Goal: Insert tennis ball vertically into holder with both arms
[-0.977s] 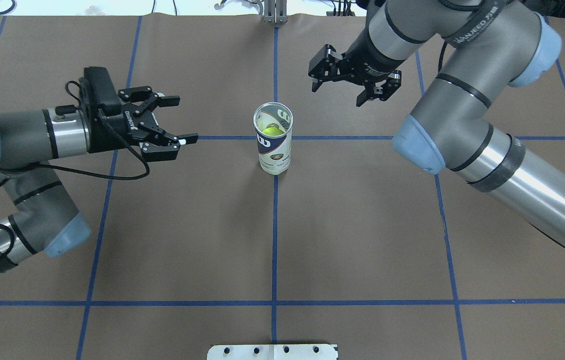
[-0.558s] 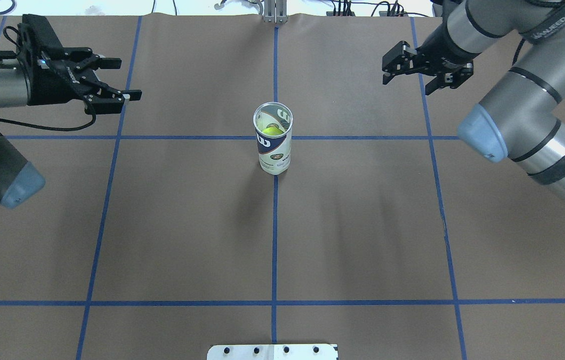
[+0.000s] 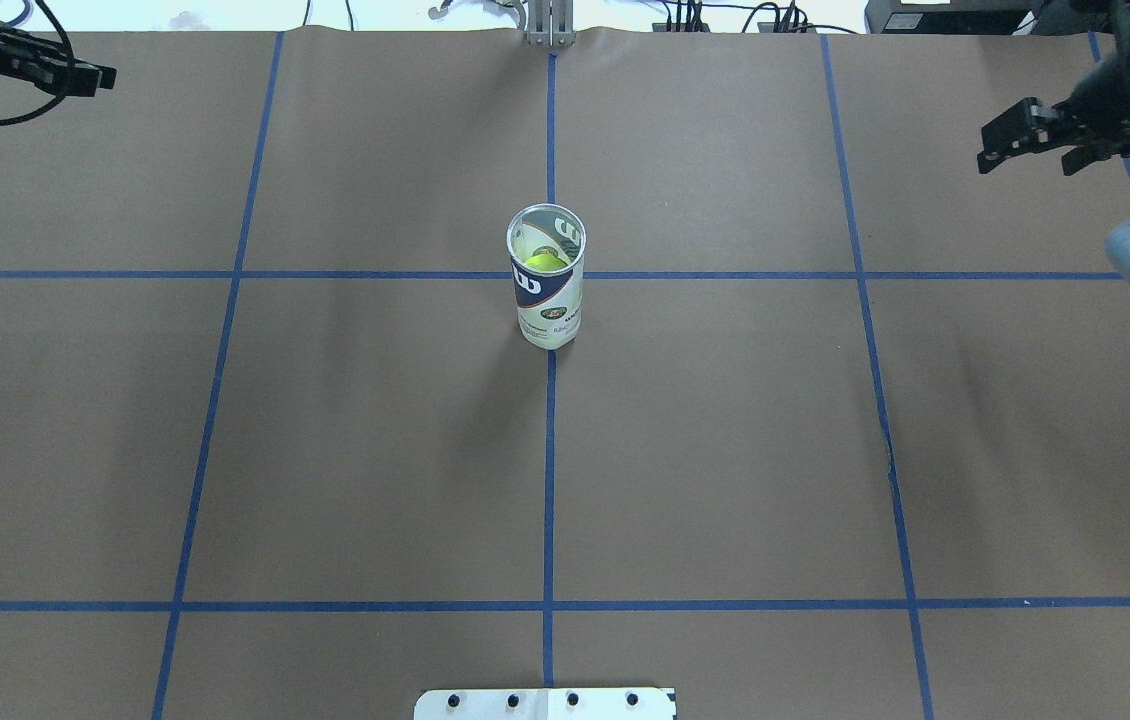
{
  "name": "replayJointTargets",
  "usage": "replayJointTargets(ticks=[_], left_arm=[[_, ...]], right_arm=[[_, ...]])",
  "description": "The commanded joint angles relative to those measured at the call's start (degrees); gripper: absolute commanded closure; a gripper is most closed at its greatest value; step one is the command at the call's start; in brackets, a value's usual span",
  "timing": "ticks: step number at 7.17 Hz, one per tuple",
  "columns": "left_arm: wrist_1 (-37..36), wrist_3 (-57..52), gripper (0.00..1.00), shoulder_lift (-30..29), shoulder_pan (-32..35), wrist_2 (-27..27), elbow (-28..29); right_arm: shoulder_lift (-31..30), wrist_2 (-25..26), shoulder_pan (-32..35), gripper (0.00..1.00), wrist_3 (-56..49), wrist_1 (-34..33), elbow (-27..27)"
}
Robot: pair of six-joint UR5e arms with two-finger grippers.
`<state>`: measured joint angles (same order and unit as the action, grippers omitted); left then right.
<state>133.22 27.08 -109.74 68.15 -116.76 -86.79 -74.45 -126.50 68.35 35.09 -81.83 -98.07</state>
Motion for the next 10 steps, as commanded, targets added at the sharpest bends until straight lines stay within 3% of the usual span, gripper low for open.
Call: replayJointTargets(ticks=[1, 3, 4, 6, 8, 9, 10], left_arm=[[-25.27, -0.87, 0.37, -4.32, 2.77, -2.50, -2.58], [-26.79, -4.02, 0.25, -0.42, 3.83, -4.07, -2.69], [-29.66, -5.53, 0.25, 0.92, 4.53, -6.70, -2.68], [-45.53, -6.42, 0.01, 1.29, 12.32, -17.57, -3.21], [-46.20, -9.74, 0.01, 10.82, 15.08, -21.48, -9.42], [-48.56, -9.76, 0.01, 13.82, 16.04, -22.79, -11.37], [-52.76, -9.93, 0.01, 14.29, 20.14, -27.51, -11.04]], right_arm=[[-4.99, -0.15, 3.26, 0.01, -8.35, -0.09, 0.08], [-8.24, -0.86, 5.73, 0.01, -10.73, -0.09, -0.01], [-10.17, -0.77, 6.00, 0.01, -13.44, -0.09, 0.08], [-12.47, -1.21, 8.45, 0.01, -15.66, -0.61, 0.08], [-15.28, -4.61, 12.04, 0.01, -17.59, -1.92, -0.10], [-15.64, -5.77, 14.42, 0.01, -22.39, -5.06, 0.07], [-14.95, -5.78, 17.05, 0.01, -28.27, -10.66, -0.10]])
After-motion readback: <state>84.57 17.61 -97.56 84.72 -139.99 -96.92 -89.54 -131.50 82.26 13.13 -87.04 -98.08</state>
